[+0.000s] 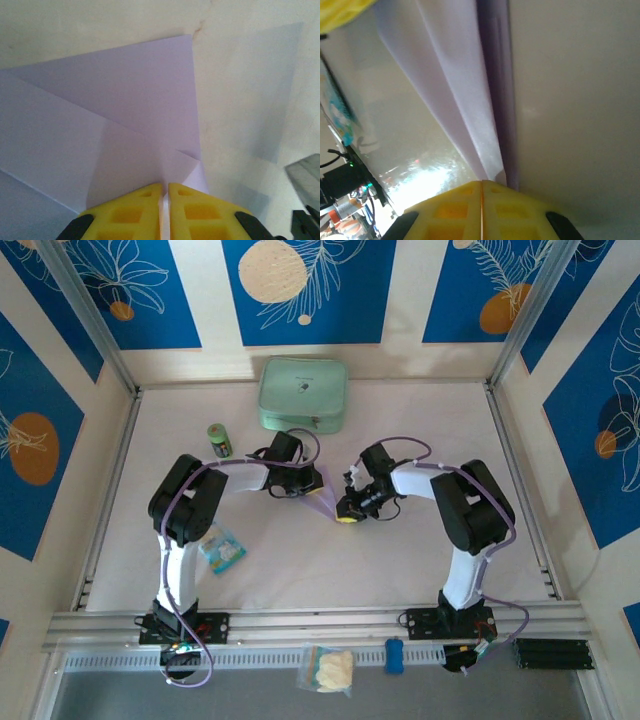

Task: Fold a paper plane with a square sheet of paper (pick it up from the middle)
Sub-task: Fourth fold the wing at the center of the table.

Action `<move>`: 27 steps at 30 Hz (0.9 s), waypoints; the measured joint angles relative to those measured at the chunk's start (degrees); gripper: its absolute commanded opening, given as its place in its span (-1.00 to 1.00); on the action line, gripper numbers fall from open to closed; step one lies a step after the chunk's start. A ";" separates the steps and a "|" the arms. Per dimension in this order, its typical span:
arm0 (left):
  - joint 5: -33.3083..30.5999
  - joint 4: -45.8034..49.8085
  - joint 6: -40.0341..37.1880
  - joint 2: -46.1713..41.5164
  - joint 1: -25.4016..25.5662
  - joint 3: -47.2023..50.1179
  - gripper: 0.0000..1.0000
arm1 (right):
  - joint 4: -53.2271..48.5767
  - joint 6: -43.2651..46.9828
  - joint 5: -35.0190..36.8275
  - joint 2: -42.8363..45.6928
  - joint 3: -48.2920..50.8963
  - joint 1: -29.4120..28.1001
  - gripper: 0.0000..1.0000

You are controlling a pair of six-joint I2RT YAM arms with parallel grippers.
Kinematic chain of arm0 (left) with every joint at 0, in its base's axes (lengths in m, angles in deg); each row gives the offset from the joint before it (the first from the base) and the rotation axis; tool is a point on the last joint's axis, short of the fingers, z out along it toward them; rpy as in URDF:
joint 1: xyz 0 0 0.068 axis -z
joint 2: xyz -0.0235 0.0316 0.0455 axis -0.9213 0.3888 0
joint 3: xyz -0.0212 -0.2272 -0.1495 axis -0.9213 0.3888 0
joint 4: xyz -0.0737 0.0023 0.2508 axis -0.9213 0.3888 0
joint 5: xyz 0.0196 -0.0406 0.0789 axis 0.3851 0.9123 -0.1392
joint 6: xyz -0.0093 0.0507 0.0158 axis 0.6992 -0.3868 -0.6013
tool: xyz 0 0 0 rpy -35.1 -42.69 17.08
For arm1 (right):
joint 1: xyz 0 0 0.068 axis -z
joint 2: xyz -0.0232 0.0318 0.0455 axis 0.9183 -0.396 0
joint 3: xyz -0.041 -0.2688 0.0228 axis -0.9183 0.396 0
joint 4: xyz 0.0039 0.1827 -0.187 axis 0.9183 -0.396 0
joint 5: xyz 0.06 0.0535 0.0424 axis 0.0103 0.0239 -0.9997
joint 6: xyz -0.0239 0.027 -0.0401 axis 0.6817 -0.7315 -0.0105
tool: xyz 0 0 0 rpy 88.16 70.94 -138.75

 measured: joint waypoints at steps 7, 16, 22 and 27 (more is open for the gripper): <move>0.07 -0.83 0.02 0.04 -0.07 0.22 -0.73 | 2.54 -2.54 0.55 1.42 -2.47 -0.81 -0.85; 0.20 -1.18 0.02 0.07 -0.15 0.26 -0.72 | 3.23 -3.50 3.34 -4.94 -8.09 -2.89 -0.89; 0.66 -1.22 -0.17 0.04 -0.17 0.15 -0.65 | 3.06 -3.50 4.26 -6.73 -8.02 -2.86 -0.89; 1.62 -1.18 -0.63 -0.17 -0.68 -0.13 -0.48 | 3.72 -3.48 4.17 -6.88 -7.58 -2.64 -0.90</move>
